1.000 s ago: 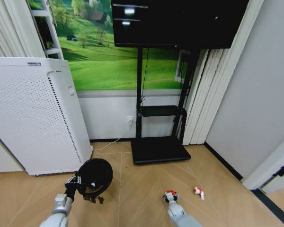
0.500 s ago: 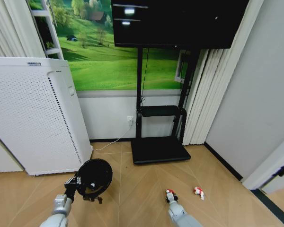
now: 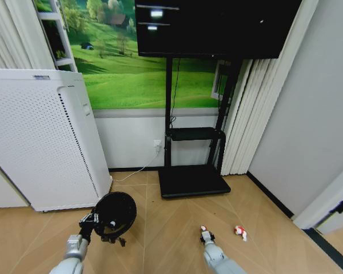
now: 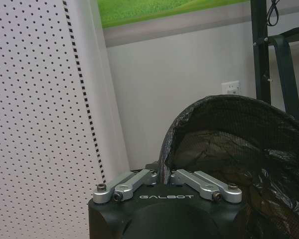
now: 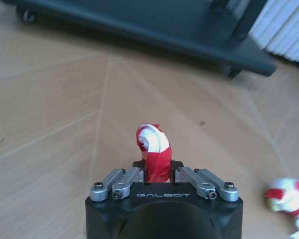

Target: Pick up the trash bin and place the garbage on the floor into it.

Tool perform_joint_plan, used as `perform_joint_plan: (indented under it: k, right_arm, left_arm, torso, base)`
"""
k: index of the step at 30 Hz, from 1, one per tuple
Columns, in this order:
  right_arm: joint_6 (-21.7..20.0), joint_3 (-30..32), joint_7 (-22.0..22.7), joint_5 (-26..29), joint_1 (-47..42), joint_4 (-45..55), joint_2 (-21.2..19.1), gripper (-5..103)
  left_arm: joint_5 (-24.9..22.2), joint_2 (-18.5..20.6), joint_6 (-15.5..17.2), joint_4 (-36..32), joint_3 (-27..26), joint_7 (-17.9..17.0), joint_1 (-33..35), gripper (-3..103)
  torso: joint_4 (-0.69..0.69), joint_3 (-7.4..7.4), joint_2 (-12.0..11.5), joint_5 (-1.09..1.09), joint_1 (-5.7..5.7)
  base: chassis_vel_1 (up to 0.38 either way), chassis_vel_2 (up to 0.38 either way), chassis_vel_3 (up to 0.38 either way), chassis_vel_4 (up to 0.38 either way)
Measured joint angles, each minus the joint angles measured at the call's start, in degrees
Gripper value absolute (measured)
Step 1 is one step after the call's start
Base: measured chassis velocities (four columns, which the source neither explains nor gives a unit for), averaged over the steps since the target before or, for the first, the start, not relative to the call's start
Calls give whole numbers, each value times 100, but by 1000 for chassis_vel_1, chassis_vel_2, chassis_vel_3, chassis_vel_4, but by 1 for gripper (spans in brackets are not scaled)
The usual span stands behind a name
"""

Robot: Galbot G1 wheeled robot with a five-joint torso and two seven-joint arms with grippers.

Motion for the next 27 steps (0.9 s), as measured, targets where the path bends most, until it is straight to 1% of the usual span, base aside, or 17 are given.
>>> perform_joint_plan:
  k: [2,3,5,7,10,11,12,14,15,16,17,18,19,20,21,23,27]
  right_arm:
    - [-22,96,77,134,-159,575,-355,22]
    - [-22,96,77,134,-159,575,-355,22]
    - [-44,182,77,323,-326,1172,-729,22]
    - [39,283,-62,472,-543,1789,-1048,22]
    - [185,357,-224,500,-701,2101,-1197,22]
    - [481,494,-528,488,-954,2545,-1377,22]
    - [481,494,-528,488,-954,2545,-1377,22]
    - [998,758,-1099,273,-1493,3276,-1636,22]
    - [1382,850,-1423,69,-1750,3542,-1710,22]
    - [1382,850,-1423,69,-1750,3542,-1710,22]
    - [1708,888,-1660,-120,-1886,3678,-1738,22]
    - [1708,888,-1660,-120,-1886,3678,-1738,22]
    - [2221,893,-2031,-495,-2030,3832,-1758,22]
    - [2529,861,-2251,-737,-2081,3915,-1759,22]
    - [2529,861,-2251,-737,-2081,3915,-1759,22]
    - [2814,795,-2512,-985,-2126,4083,-1741,22]
    - [3050,569,-2688,-1071,-2044,4200,-1713,22]
  left_arm:
    - [22,14,11,2,69,0,-45,4]
    - [22,14,11,2,69,0,-45,4]
    - [56,34,14,34,158,0,-99,4]
    - [83,34,22,75,271,-1,-164,4]
    - [93,28,33,88,347,-10,-194,4]
    - [106,7,49,99,464,-29,-213,4]
    - [106,7,49,99,464,-29,-213,4]
    - [126,-47,70,126,655,-44,-200,4]
    - [170,-95,71,157,707,-47,-215,4]
    - [170,-95,71,157,707,-47,-215,4]
    - [191,-129,71,165,732,-51,-234,4]
    - [191,-129,71,165,732,-51,-234,4]
    - [215,-177,74,165,759,-65,-269,4]
    - [240,-207,96,166,802,-73,-312,4]
    - [240,-207,96,166,802,-73,-312,4]
    - [307,-249,115,216,958,-95,-420,4]
    - [441,-392,121,330,1235,-105,-508,4]
  torso:
    - [1,0,0,0,0]
    - [1,0,0,0,0]
    - [-1,0,0,-1,0]
    - [0,0,0,-2,0]
    - [0,0,0,-1,0]
    - [0,0,0,1,0]
    - [0,0,0,1,0]
    - [1,-1,0,-2,0]
    - [-1,0,0,-2,0]
    - [-1,0,0,-2,0]
    - [-1,-1,1,-2,0]
    - [-1,-1,1,-2,0]
    - [-1,-1,0,-1,-1]
    - [3,-1,0,1,-1]
    - [3,-1,0,1,-1]
    - [2,-1,0,1,0]
    - [0,0,0,-3,0]
  base:
    - [0,0,0,0]
    - [0,0,0,0]
    - [0,0,0,0]
    - [0,0,0,0]
    - [0,0,0,0]
    - [0,0,0,0]
    - [0,0,0,0]
    - [0,0,0,0]
    - [0,0,0,0]
    - [0,0,0,0]
    - [0,0,0,0]
    - [0,0,0,0]
    - [0,0,0,0]
    - [0,0,0,0]
    - [0,0,0,0]
    - [0,0,0,0]
    - [0,0,0,0]
